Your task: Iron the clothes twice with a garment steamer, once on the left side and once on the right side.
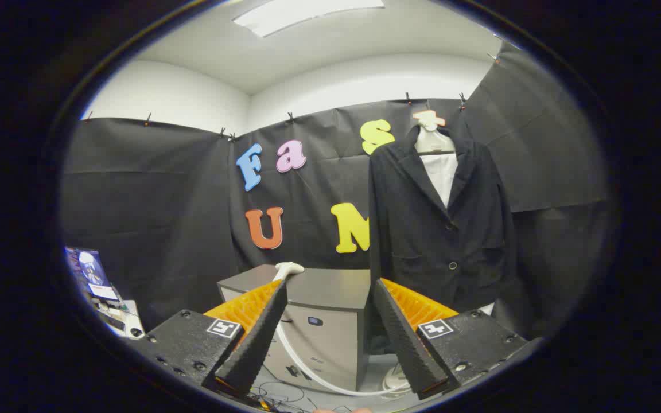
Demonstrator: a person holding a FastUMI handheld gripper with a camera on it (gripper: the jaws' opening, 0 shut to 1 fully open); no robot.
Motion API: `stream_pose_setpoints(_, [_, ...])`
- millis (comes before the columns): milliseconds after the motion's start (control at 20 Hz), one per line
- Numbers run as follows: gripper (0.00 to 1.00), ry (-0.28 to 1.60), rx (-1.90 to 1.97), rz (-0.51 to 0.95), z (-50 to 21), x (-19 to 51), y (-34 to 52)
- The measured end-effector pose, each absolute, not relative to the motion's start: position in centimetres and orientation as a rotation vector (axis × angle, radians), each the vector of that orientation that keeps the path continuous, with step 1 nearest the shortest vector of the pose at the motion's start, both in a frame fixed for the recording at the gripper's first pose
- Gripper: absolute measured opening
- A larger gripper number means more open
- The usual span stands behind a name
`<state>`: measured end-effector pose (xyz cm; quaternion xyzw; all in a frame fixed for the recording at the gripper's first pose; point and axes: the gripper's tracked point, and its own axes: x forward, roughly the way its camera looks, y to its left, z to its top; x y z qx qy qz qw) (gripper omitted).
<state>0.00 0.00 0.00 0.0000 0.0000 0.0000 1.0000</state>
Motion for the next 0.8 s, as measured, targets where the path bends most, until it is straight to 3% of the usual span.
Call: stream_pose_setpoints(800, [0.97,0.004,0.005,-0.01,1.3,4.4,5.2])
